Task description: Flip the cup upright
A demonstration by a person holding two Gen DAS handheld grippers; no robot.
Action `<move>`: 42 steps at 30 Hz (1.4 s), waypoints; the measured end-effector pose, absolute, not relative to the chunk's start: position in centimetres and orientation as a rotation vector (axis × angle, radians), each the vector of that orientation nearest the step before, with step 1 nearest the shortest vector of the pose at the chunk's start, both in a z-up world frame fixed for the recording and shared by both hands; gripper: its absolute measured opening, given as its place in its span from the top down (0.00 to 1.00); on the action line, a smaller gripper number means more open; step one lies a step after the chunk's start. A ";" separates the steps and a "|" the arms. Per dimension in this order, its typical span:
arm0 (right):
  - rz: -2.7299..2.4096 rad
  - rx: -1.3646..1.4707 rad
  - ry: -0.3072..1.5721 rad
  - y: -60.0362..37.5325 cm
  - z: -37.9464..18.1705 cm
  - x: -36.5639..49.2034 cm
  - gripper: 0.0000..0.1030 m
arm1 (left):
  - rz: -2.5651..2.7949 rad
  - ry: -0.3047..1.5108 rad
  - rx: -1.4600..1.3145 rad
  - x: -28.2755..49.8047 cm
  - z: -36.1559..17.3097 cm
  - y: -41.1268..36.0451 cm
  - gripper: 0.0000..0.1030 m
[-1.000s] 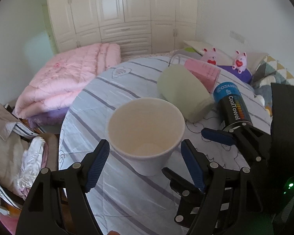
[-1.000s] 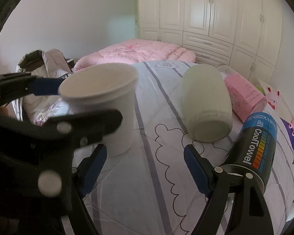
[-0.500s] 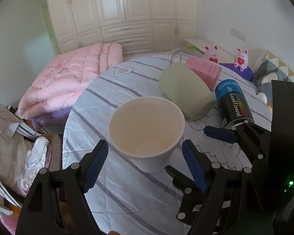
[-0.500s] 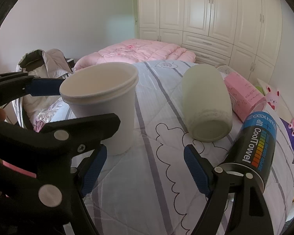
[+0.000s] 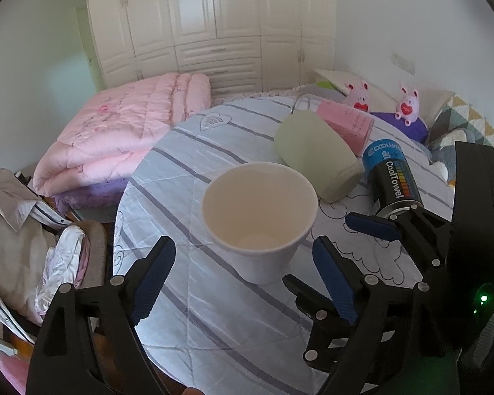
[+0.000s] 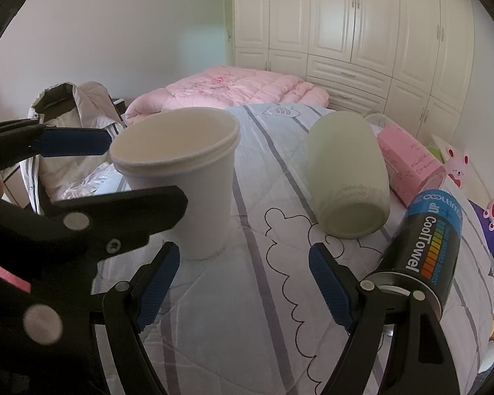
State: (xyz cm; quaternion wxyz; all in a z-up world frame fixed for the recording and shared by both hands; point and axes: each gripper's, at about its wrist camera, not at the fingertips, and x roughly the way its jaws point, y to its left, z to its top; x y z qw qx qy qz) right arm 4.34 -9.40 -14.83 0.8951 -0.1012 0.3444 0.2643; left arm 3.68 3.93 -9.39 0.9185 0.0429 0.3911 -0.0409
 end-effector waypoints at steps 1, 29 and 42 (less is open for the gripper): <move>0.547 -0.212 0.710 -9.4 -14.7 4.2 0.20 | -0.084 0.802 0.087 3.6 -9.4 4.0 0.15; 0.441 -0.189 0.622 -12.1 -9.6 0.2 0.20 | -0.131 0.712 0.018 -0.8 -5.8 5.0 0.05; 0.250 -0.096 0.429 -17.2 -4.9 -1.9 0.20 | -0.133 0.605 0.050 -2.0 -4.2 3.0 0.03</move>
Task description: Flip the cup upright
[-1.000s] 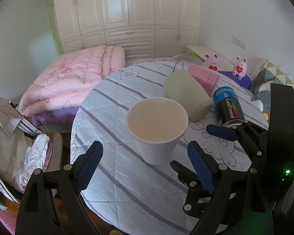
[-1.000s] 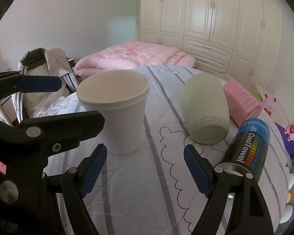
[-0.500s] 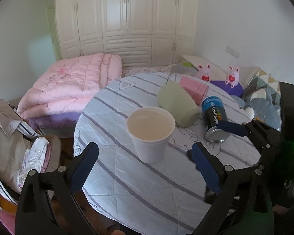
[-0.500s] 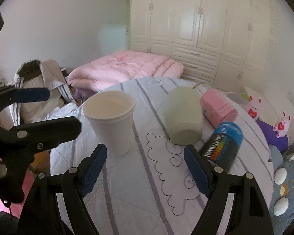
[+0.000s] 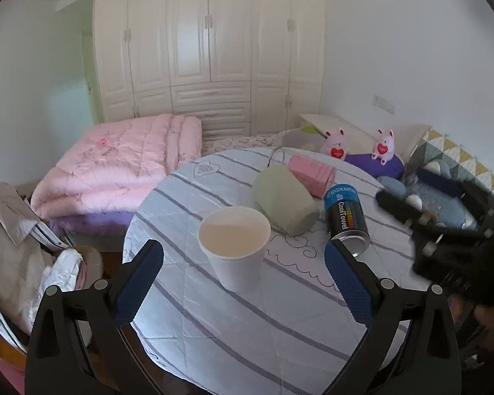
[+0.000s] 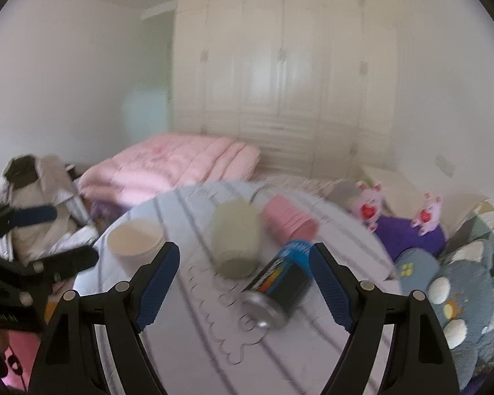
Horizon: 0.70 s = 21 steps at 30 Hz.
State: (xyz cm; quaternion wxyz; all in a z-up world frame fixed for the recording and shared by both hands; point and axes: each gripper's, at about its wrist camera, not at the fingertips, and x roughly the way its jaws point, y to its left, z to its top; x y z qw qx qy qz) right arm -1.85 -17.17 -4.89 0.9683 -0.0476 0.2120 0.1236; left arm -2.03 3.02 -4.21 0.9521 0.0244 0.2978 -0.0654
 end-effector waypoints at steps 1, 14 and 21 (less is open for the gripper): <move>0.234 -0.093 0.404 -17.5 -4.5 -2.1 0.20 | -0.134 0.600 0.054 -2.1 -4.2 2.9 0.03; 0.167 -0.093 0.337 -17.9 -3.4 -2.7 0.20 | -0.092 0.589 -0.001 -1.7 -4.1 1.9 0.00; 0.154 -0.085 0.327 -18.3 -3.4 -2.5 0.20 | -0.094 0.587 -0.015 -1.2 -4.2 1.4 0.00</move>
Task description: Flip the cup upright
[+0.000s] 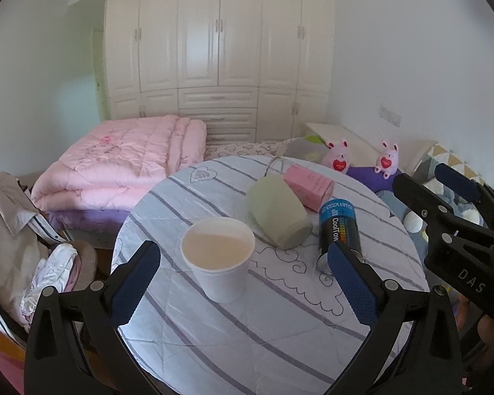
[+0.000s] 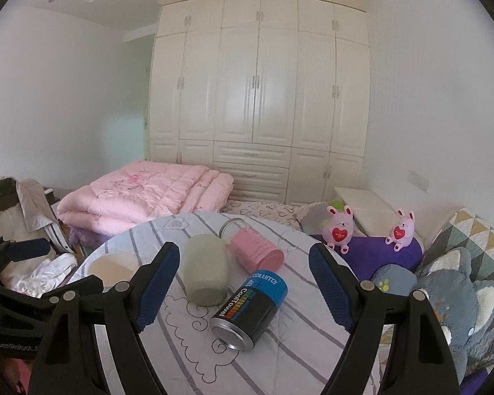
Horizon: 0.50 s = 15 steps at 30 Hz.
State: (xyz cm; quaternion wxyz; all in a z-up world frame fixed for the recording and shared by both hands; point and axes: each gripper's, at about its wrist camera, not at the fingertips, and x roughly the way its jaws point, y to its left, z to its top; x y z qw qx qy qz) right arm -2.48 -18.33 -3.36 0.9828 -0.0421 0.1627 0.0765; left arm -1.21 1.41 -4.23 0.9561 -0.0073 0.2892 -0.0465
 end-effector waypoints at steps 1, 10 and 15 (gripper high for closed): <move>0.150 -0.086 0.327 -18.3 -3.4 -2.5 0.20 | -0.095 0.587 -0.017 -1.3 -4.2 1.5 0.00; 0.156 -0.081 0.348 -18.6 -3.8 -1.9 0.20 | -0.063 0.597 0.001 -0.5 -4.4 0.9 0.00; 0.158 -0.073 0.360 -18.9 -4.0 -1.6 0.20 | -0.057 0.596 0.015 -0.4 -4.4 0.6 0.00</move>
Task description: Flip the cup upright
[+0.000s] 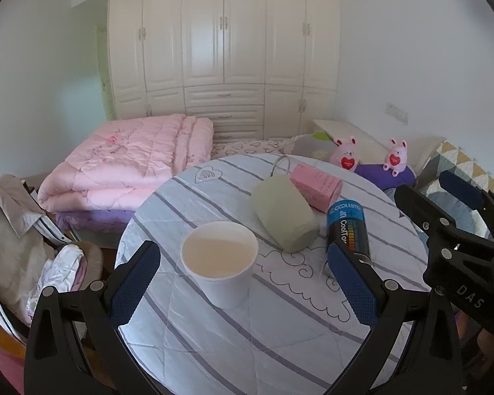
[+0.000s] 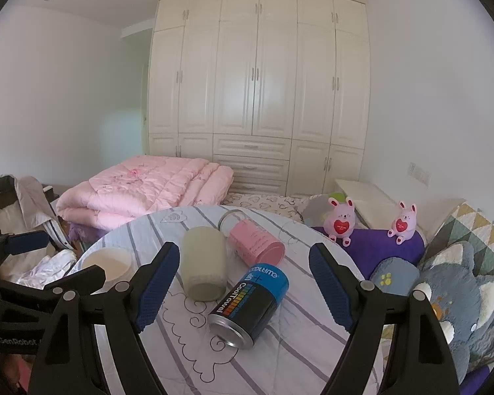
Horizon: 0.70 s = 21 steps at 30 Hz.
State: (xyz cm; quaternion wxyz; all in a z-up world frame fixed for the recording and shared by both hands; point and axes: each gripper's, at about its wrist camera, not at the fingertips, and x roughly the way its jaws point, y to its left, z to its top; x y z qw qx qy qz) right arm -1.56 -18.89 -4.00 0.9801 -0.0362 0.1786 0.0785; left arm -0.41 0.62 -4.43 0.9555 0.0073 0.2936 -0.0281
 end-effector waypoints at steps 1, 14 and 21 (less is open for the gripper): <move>0.159 -0.071 0.361 -19.0 -4.0 -1.5 0.20 | -0.056 0.595 0.017 -0.4 -4.4 0.6 0.00; 0.163 -0.059 0.394 -19.2 -4.7 -0.8 0.20 | -0.055 0.589 0.020 -0.1 -4.3 0.5 0.00; 0.164 -0.056 0.411 -18.9 -5.0 -0.7 0.20 | -0.047 0.591 0.026 -0.1 -4.4 0.4 0.00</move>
